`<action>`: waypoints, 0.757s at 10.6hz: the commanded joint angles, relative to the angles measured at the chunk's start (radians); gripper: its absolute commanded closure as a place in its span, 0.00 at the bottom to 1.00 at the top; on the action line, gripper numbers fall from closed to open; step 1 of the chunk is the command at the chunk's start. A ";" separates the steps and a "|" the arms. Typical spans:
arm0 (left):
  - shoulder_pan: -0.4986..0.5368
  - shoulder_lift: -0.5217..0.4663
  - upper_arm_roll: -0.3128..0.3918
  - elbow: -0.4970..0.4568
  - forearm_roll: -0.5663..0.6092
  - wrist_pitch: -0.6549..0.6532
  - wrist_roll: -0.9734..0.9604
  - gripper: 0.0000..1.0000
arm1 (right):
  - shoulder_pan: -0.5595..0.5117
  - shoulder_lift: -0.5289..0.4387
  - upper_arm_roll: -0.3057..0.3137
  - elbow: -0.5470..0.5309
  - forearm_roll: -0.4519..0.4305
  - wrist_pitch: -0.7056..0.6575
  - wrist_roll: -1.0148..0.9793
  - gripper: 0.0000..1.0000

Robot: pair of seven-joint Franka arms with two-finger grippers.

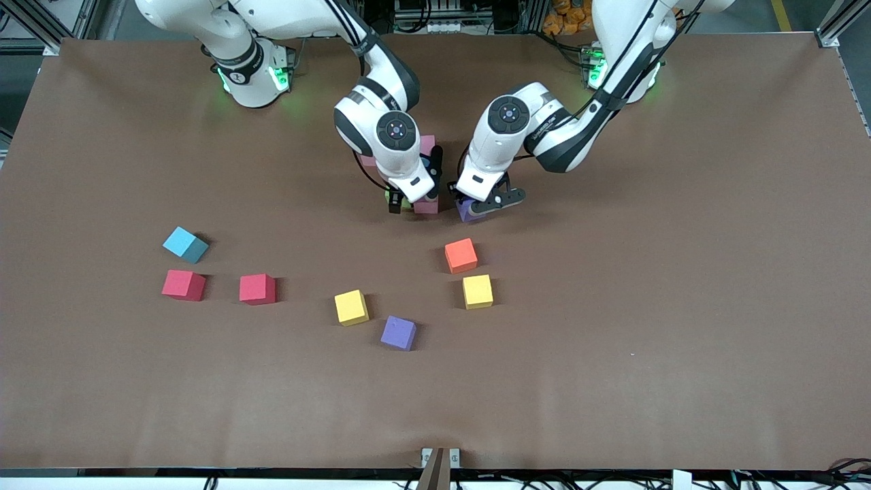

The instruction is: Form number 2 with 11 blocks

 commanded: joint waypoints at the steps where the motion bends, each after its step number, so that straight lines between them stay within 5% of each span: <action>1: 0.005 -0.018 -0.004 0.077 -0.017 -0.131 -0.007 1.00 | -0.003 -0.048 -0.001 -0.008 0.049 -0.054 0.012 0.00; 4: 0.005 -0.018 -0.005 0.143 -0.017 -0.205 -0.005 1.00 | -0.066 -0.089 -0.015 -0.006 0.054 -0.082 0.044 0.00; 6: 0.007 -0.017 -0.005 0.193 -0.020 -0.241 -0.007 1.00 | -0.093 -0.109 -0.116 0.026 0.055 -0.123 0.073 0.00; 8: -0.001 -0.009 -0.005 0.238 -0.055 -0.255 -0.008 1.00 | -0.194 -0.110 -0.153 0.081 0.055 -0.177 0.137 0.00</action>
